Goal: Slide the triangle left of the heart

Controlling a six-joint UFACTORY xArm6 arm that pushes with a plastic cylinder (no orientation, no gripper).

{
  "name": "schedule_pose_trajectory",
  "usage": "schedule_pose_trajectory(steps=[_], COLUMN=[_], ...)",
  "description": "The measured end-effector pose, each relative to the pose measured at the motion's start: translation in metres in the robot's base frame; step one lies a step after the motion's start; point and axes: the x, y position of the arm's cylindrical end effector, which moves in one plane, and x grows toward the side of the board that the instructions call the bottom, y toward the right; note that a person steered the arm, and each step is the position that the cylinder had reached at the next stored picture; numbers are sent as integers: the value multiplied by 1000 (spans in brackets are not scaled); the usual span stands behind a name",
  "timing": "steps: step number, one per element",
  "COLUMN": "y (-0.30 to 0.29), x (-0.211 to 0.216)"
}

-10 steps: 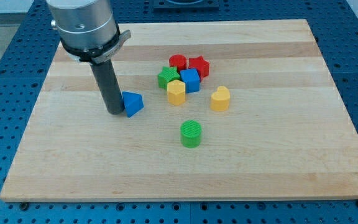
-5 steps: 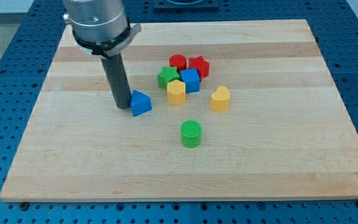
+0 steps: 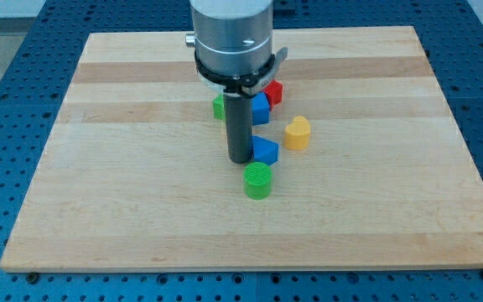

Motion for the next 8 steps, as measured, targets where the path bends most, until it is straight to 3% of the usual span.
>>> schedule_pose_trajectory(steps=[2,8], y=[8,37], x=[37,-8])
